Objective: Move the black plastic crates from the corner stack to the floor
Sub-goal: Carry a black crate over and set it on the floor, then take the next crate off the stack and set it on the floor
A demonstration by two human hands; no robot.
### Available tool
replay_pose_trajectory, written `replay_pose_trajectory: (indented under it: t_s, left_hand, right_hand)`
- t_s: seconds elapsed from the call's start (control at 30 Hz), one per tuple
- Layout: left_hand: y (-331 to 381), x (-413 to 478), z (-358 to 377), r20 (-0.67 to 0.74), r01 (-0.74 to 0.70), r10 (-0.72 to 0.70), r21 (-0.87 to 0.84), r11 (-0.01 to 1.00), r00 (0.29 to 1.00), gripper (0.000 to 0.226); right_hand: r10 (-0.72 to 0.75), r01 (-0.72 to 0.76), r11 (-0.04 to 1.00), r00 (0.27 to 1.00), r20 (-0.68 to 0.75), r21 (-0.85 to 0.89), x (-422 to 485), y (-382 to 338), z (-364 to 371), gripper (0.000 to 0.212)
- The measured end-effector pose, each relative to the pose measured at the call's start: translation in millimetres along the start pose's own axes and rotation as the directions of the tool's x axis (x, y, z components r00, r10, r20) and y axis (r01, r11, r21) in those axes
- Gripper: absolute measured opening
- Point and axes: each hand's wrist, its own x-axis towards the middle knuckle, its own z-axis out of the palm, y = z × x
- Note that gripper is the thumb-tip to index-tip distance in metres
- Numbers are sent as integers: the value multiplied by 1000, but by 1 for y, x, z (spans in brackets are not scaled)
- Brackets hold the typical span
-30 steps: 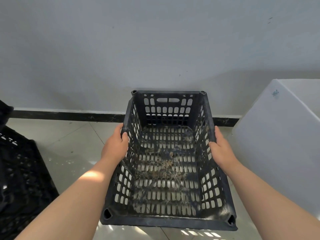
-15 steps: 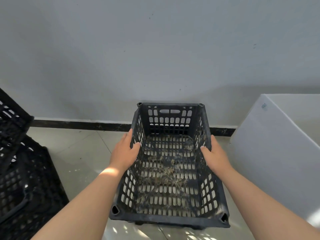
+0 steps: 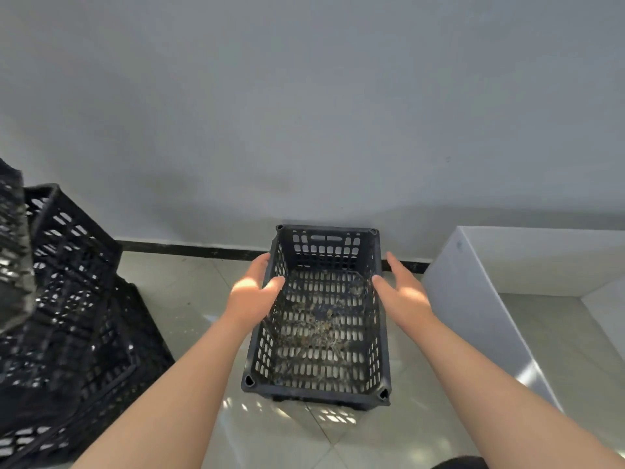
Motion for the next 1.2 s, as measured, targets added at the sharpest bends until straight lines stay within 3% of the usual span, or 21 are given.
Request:
replay_pose_trajectory:
  t_s: [0.27, 0.67, 0.83, 0.97, 1.2]
  left_hand:
    - [134, -92, -87, -8, 11, -11, -83, 996, 1000, 54]
    - [314, -179, -218, -67, -134, 126, -143, 981, 990, 53]
    - [369, -210, -287, -144, -234, 210, -179, 956, 967, 60]
    - [398, -232, -332, -224, -314, 271, -189, 930, 936, 49]
    - [419, -252, -347, -303, -352, 286, -191, 917, 909, 43]
  right_hand:
    - [-48, 50, 998, 997, 57, -39, -80, -128, -84, 67]
    - [-221, 221, 975, 975, 34, 1, -161, -340, -168, 67]
    - [-321, 320, 946, 947, -3, 46, -192, -421, -183, 66]
    - [-395, 395, 918, 919, 5, 49, -211, -467, -184, 64]
    - [-478, 472, 877, 877, 59, 90, -215, -494, -184, 60]
